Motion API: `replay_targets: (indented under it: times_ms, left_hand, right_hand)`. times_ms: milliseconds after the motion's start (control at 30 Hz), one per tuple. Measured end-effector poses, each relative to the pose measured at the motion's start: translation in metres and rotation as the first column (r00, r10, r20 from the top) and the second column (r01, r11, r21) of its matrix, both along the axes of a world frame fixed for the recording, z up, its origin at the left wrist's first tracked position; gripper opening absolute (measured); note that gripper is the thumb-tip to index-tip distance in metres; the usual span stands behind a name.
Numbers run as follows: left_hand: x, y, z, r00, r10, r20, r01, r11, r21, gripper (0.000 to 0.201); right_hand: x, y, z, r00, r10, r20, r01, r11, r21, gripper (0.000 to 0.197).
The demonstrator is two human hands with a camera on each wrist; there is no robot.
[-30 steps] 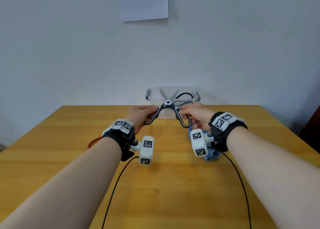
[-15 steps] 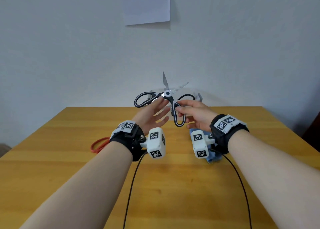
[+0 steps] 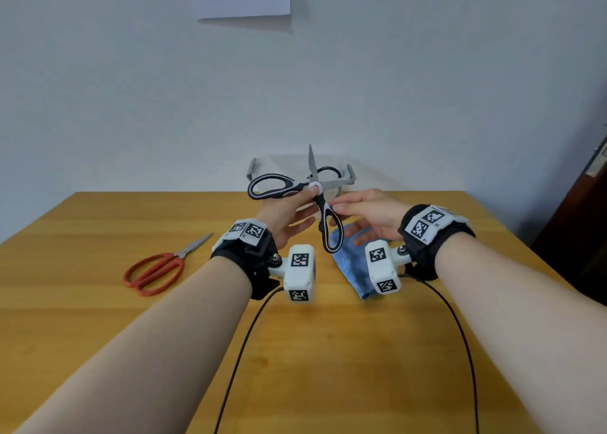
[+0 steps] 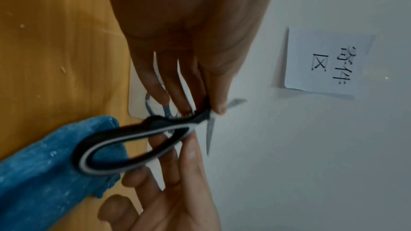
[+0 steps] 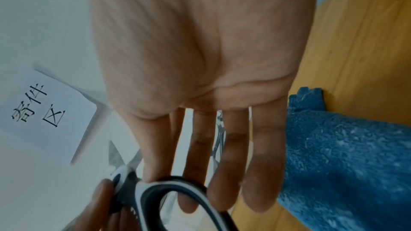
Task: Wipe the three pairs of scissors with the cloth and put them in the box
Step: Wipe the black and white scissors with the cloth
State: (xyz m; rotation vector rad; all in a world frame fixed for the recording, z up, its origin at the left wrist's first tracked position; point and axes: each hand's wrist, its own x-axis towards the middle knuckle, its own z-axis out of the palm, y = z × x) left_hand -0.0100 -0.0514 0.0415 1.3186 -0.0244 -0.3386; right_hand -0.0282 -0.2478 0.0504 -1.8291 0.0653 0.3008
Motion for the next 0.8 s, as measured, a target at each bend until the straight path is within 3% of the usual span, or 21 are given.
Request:
replay_targets:
  times_ms: [100,167,233,333,367,467,500,533,600,667,733,800]
  left_hand:
    - [0.012,-0.002,-0.008,0.987,0.093,-0.128,-0.1,0.994,-0.048,0.015]
    - [0.021,-0.001,-0.013,0.967,0.147,-0.207,-0.169,0.981,-0.094,0.011]
    - [0.029,0.002,-0.017,0.953,0.16,-0.257,-0.198,0.972,-0.127,0.011]
    - [0.037,0.007,-0.022,0.936,0.167,-0.309,-0.211,0.971,-0.115,0.016]
    - [0.039,0.009,-0.025,0.932,0.168,-0.322,-0.215,0.97,-0.114,0.015]
    - [0.043,0.014,-0.03,0.928,0.16,-0.336,-0.212,0.969,-0.125,0.01]
    - [0.044,0.016,-0.031,0.931,0.159,-0.328,-0.212,0.968,-0.133,0.01]
    - [0.045,0.018,-0.032,0.933,0.167,-0.32,-0.222,0.964,-0.144,0.011]
    - [0.047,0.021,-0.029,0.938,0.181,-0.296,-0.238,0.956,-0.169,0.012]
    - [0.049,0.024,-0.023,0.948,0.182,-0.263,-0.234,0.954,-0.185,0.012]
    - [0.05,0.028,-0.016,0.951,0.188,-0.244,-0.239,0.951,-0.196,0.011]
    - [0.047,0.032,-0.006,0.955,0.195,-0.225,-0.242,0.948,-0.206,0.011]
  right_hand:
    - [0.008,-0.008,-0.007,0.991,-0.131,-0.033,0.128,0.988,-0.081,0.017]
    - [0.014,-0.015,-0.015,0.981,-0.187,-0.052,0.163,0.937,-0.308,0.02]
    - [0.021,-0.018,-0.024,0.985,-0.144,-0.096,0.075,0.855,-0.513,0.028]
    - [0.037,-0.014,-0.042,0.979,-0.035,-0.203,-0.093,0.803,-0.589,0.042]
    - [0.038,-0.008,-0.046,0.971,-0.006,-0.239,-0.153,0.754,-0.639,0.048]
    - [0.042,0.004,-0.053,0.972,-0.004,-0.234,-0.204,0.478,-0.854,0.079]
    - [0.044,0.005,-0.053,0.978,0.0,-0.206,-0.182,0.471,-0.863,0.076]
    - [0.049,0.006,-0.053,0.985,-0.004,-0.172,-0.147,0.506,-0.85,0.066]
    - [0.054,0.007,-0.046,0.998,-0.041,-0.047,-0.007,0.679,-0.734,0.041]
    - [0.054,0.011,-0.032,0.985,-0.072,0.157,0.149,0.815,-0.56,0.029]
    - [0.05,0.018,-0.015,0.915,-0.134,0.38,0.291,0.872,-0.394,0.024]
    - [0.044,0.025,-0.001,0.861,-0.172,0.48,0.351,0.882,-0.314,0.021]
